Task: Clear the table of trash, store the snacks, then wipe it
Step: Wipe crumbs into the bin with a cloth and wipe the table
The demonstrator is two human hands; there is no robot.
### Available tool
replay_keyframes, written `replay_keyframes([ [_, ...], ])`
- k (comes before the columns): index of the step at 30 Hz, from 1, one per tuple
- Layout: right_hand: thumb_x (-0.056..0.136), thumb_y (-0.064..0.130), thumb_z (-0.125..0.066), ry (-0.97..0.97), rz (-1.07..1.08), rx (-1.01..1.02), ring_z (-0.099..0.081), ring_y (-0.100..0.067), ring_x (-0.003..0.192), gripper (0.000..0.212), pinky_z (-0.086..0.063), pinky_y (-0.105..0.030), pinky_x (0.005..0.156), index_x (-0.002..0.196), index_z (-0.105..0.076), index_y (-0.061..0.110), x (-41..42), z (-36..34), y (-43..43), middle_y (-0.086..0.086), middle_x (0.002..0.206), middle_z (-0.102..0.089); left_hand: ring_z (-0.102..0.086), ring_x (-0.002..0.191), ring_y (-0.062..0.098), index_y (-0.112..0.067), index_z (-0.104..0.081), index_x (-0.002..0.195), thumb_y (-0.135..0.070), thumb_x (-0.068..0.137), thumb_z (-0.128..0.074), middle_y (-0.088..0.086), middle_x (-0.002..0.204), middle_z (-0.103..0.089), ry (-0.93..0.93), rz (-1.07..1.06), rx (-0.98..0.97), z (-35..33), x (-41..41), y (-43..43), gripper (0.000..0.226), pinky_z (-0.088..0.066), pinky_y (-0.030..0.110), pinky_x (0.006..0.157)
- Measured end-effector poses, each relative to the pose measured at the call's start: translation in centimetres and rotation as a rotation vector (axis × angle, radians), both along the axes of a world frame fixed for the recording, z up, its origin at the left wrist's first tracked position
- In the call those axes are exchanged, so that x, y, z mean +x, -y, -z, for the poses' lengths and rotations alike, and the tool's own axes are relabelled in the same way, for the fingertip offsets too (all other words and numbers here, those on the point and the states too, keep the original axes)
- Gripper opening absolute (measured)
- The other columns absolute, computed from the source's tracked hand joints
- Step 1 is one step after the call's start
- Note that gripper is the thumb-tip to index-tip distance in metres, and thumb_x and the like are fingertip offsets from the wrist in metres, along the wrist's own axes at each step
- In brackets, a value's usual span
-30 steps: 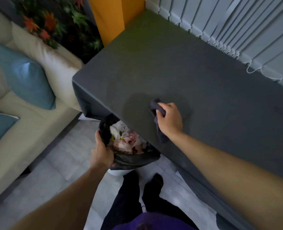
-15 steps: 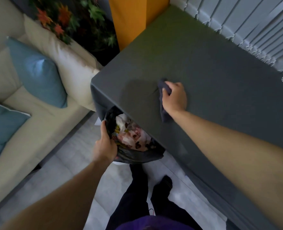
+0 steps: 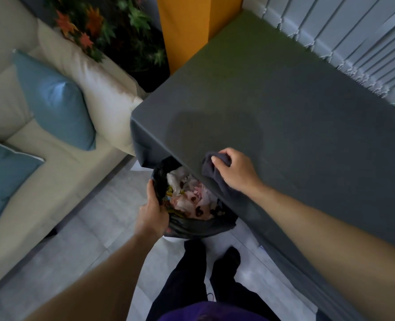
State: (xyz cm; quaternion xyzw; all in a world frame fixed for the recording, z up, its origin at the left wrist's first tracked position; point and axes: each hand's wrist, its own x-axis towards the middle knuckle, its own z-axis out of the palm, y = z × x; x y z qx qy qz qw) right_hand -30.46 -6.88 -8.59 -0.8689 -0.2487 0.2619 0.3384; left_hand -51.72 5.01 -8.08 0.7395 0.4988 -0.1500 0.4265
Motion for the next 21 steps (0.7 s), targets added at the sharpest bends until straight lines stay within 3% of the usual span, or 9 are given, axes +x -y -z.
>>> replay_keyframes([
  [3, 0.083, 0.037, -0.075, -0.091, -0.183, -0.065, -0.061, -0.010, 0.078, 0.023, -0.042, -0.021, 0.063, 0.089, -0.063, 0.019, 0.0, -1.4, 1.6, 0.006, 0.087, -0.066, -0.066, 0.082, 0.037, -0.043, -0.001, 0.150, -0.008, 0.091, -0.039, 0.015, 0.099, -0.065, 0.019, 0.012, 0.010, -0.3, -0.1, 1.5, 0.078, -0.059, 0.049, 0.075],
  [7, 0.068, 0.017, -0.079, -0.042, -0.517, -0.089, -0.058, -0.016, 0.084, 0.034, -0.042, -0.028, 0.068, 0.092, -0.056, 0.023, -3.8, -1.9, 3.1, 0.004, 0.092, -0.059, -0.066, 0.085, 0.039, -0.045, 0.002, 0.149, -0.009, 0.088, -0.041, 0.018, 0.103, -0.065, 0.014, 0.020, 0.013, -0.3, -0.5, 3.4, 0.083, -0.058, 0.049, 0.078],
  [10, 0.080, 0.024, -0.073, -0.009, -0.450, -0.181, -0.063, -0.026, 0.094, 0.028, -0.052, -0.037, 0.075, 0.100, -0.054, 0.026, -5.5, -1.9, 4.1, -0.002, 0.103, -0.066, -0.064, 0.088, 0.038, -0.042, -0.001, 0.151, -0.010, 0.091, -0.042, 0.018, 0.106, -0.064, 0.031, 0.010, 0.028, -0.7, -1.1, 4.7, 0.079, -0.056, 0.044, 0.079],
  [13, 0.083, 0.013, -0.068, 0.143, -0.523, -0.234, -0.061, -0.030, 0.095, 0.027, -0.051, -0.039, 0.074, 0.101, -0.052, 0.025, -6.6, -2.1, 5.6, -0.004, 0.108, -0.063, -0.064, 0.089, 0.038, -0.039, 0.000, 0.152, -0.008, 0.092, -0.040, 0.018, 0.106, -0.063, 0.041, -0.002, 0.044, -1.1, -1.7, 6.1, 0.079, -0.056, 0.045, 0.079],
  [18, 0.077, 0.016, -0.071, -0.020, -0.429, -0.272, -0.063, -0.027, 0.095, 0.024, -0.053, -0.036, 0.074, 0.095, -0.059, 0.027, -7.3, -2.0, 8.7, -0.002, 0.104, -0.064, -0.062, 0.092, 0.039, -0.036, 0.000, 0.153, -0.007, 0.093, -0.040, 0.015, 0.106, -0.059, 0.044, -0.013, 0.074, -1.8, -2.2, 8.5, 0.078, -0.054, 0.045, 0.081],
  [21, 0.079, 0.009, -0.066, -0.004, -0.407, -0.285, -0.061, -0.028, 0.097, 0.024, -0.053, -0.037, 0.077, 0.097, -0.060, 0.025, -8.0, -1.9, 9.7, -0.002, 0.106, -0.061, -0.062, 0.091, 0.038, -0.037, 0.000, 0.153, -0.007, 0.094, -0.039, 0.014, 0.104, -0.059, 0.048, -0.024, 0.077, -2.4, -2.6, 9.6, 0.078, -0.054, 0.045, 0.081],
])
